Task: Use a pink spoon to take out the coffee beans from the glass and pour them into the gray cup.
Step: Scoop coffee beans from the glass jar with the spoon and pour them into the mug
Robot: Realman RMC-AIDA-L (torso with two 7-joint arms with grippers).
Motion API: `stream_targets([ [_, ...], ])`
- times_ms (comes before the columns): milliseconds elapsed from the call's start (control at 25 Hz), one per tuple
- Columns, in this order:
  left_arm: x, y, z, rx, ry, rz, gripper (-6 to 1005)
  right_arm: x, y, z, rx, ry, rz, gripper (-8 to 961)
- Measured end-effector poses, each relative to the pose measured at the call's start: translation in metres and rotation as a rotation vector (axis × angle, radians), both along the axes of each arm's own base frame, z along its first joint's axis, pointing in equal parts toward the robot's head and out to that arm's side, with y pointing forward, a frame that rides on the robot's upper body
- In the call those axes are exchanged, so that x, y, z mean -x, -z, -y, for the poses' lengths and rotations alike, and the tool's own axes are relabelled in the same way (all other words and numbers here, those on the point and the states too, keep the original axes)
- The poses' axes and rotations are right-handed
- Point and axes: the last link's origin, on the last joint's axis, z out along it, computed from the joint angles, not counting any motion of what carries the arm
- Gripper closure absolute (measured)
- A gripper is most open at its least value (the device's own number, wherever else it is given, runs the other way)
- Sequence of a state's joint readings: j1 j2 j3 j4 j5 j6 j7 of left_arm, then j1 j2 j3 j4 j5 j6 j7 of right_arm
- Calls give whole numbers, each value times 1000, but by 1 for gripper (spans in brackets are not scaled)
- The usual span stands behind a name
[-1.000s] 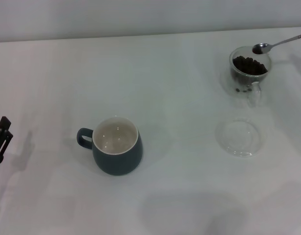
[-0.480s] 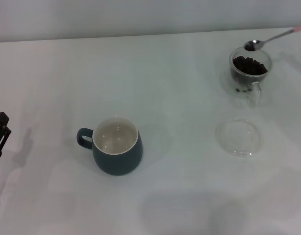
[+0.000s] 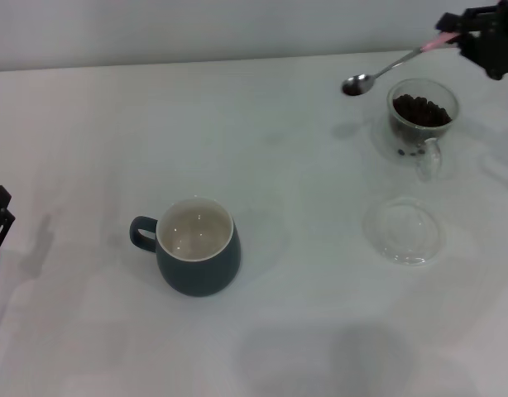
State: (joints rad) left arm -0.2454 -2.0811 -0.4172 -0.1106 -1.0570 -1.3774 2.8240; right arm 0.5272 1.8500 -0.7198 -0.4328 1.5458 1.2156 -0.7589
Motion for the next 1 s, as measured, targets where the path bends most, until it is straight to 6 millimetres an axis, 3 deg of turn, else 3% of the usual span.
stream_targets([
  [720, -2, 3, -10, 21, -4, -9, 243, 63, 89, 13, 236, -226, 3, 802],
  [1000, -5, 3, -13, 21, 4, -9, 242, 70, 110, 19, 276, -279, 35, 802],
])
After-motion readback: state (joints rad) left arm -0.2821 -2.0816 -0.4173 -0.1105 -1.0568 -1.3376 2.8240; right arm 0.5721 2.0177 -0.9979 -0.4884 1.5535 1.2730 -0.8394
